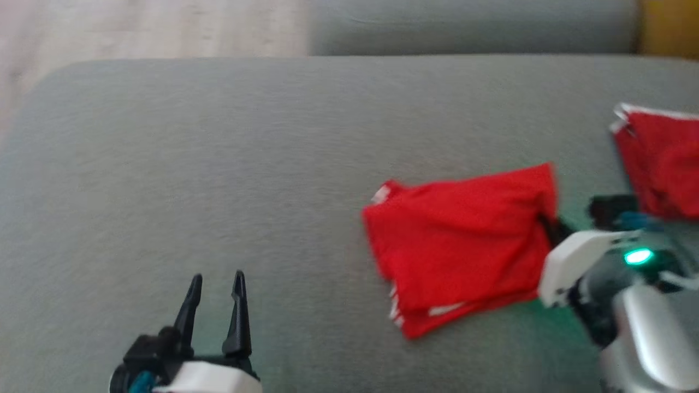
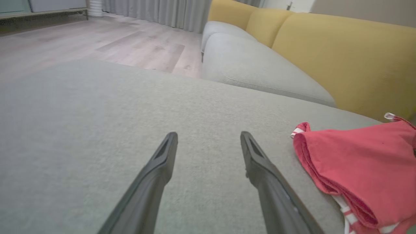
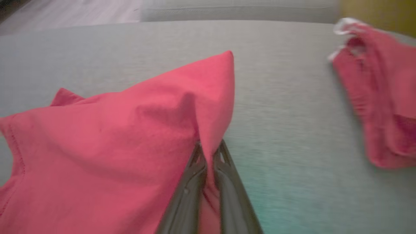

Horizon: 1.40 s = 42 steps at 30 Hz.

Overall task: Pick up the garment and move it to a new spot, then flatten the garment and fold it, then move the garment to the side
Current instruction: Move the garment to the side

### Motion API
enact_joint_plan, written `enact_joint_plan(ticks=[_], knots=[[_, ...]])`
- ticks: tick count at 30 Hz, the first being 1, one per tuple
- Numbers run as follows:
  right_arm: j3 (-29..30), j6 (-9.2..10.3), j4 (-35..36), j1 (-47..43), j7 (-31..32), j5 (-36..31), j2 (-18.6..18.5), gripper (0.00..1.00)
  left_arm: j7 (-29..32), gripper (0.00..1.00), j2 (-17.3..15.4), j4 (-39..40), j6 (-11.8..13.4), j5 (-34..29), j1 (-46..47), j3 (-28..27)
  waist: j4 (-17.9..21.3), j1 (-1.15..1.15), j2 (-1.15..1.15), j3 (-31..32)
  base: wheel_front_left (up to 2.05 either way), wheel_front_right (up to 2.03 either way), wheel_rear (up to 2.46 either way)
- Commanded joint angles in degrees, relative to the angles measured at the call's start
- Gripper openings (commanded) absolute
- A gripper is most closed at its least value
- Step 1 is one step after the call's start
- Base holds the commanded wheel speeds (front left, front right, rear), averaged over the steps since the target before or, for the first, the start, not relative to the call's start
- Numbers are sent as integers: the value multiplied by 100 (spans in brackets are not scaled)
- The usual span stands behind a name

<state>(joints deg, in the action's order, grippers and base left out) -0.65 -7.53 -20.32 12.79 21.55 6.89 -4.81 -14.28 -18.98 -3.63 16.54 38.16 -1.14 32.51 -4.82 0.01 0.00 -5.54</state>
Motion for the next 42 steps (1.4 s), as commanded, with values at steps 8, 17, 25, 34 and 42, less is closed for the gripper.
enact_joint_plan(ticks=[8, 17, 25, 34, 42], knots=[[262, 4, 934, 326, -10, 41, -432, 0, 25, 100, -129, 206, -70, -219, 649, -182, 1668, -1, 0, -665, 0, 0, 0], [188, 4, 1003, 476, -130, 116, -334, 0, 220, 100, -254, 298, -53, -314, 868, -127, 2134, -1, 0, -836, 0, 0, 0], [-56, 4, 1026, 1017, -90, 119, -513, 0, 260, 100, -286, 332, -12, -306, 869, -122, 1946, -1, 0, -839, 0, 0, 0], [-84, 4, 548, 2258, 265, 194, -884, 0, 207, 100, -254, 317, -6, -278, 891, -135, 1613, -1, 0, -891, 0, 0, 0], [392, 4, 35, 2815, 332, 64, -1529, 0, 193, 100, -246, 332, 8, -296, 934, -117, 1318, -1, 0, -1011, 0, 0, 0]])
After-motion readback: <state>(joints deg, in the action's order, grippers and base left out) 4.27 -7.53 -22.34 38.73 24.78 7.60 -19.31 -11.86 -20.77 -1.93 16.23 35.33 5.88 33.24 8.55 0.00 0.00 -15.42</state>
